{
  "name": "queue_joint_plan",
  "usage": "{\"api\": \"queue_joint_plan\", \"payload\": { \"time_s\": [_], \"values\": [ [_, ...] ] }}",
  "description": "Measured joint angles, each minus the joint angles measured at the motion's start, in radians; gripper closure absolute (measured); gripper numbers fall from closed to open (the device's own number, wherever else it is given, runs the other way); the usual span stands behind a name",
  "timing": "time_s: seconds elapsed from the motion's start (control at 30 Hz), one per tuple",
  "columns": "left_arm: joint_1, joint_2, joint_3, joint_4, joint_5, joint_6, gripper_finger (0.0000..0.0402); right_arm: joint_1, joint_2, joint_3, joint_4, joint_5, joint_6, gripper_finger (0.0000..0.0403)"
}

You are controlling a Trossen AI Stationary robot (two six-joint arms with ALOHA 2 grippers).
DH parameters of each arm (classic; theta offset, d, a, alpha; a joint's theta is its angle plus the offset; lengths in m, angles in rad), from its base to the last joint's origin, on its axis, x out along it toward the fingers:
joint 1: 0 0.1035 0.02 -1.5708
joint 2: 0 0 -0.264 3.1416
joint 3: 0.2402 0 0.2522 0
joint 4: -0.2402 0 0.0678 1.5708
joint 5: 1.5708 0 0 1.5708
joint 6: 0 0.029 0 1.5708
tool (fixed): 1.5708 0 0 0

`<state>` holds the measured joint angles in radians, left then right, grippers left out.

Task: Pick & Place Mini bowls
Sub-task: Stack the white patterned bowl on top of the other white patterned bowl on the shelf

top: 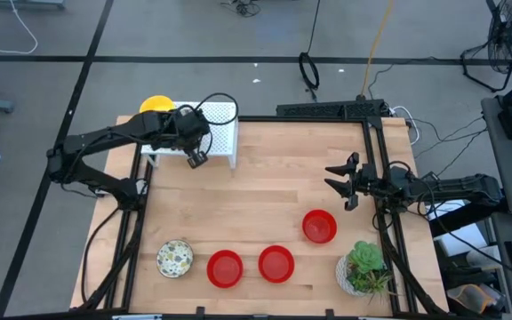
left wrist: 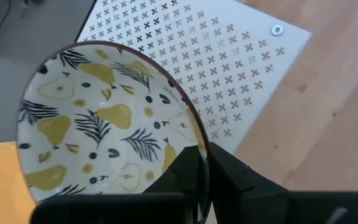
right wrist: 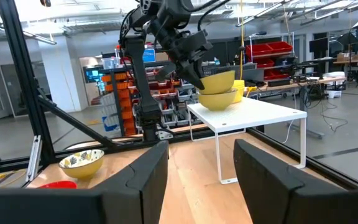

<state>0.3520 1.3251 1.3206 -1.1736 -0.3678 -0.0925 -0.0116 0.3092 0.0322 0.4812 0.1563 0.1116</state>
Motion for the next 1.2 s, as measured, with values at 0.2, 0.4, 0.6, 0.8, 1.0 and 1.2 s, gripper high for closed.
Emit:
{"api": "queue_joint_plan", "payload": {
  "time_s": [0.2, 0.4, 0.6, 0.8, 1.0, 1.2],
  "values": [
    [0.001, 0.0, 0.001, -0.058, 0.009, -0.017, 0.0383, 0.0, 0.0, 0.0, 0.0, 0.0, 0.0, 0.0234],
    [0.01, 0.005, 0.001, -0.095, 0.011, -0.048, 0.0383, 0.0, 0.0, 0.0, 0.0, 0.0, 0.0, 0.0234],
    [0.024, 0.014, 0.001, -0.097, -0.002, -0.012, 0.0339, 0.0, 0.0, 0.0, 0.0, 0.0, 0.0, 0.0234],
    [0.058, 0.022, 0.001, -0.028, -0.009, 0.017, 0.0331, 0.0, 0.0, 0.0, 0.0, 0.0, 0.0, 0.0234],
    [0.082, 0.022, 0.011, 0.045, -0.025, 0.019, 0.033, 0.0, 0.0, 0.0, 0.0, 0.0, 0.0, 0.0234],
    [0.081, 0.021, 0.097, 0.043, 0.005, -0.073, 0.0329, 0.0, 0.0, 0.0, 0.0, 0.0, 0.0, 0.0234]
  ]
}}
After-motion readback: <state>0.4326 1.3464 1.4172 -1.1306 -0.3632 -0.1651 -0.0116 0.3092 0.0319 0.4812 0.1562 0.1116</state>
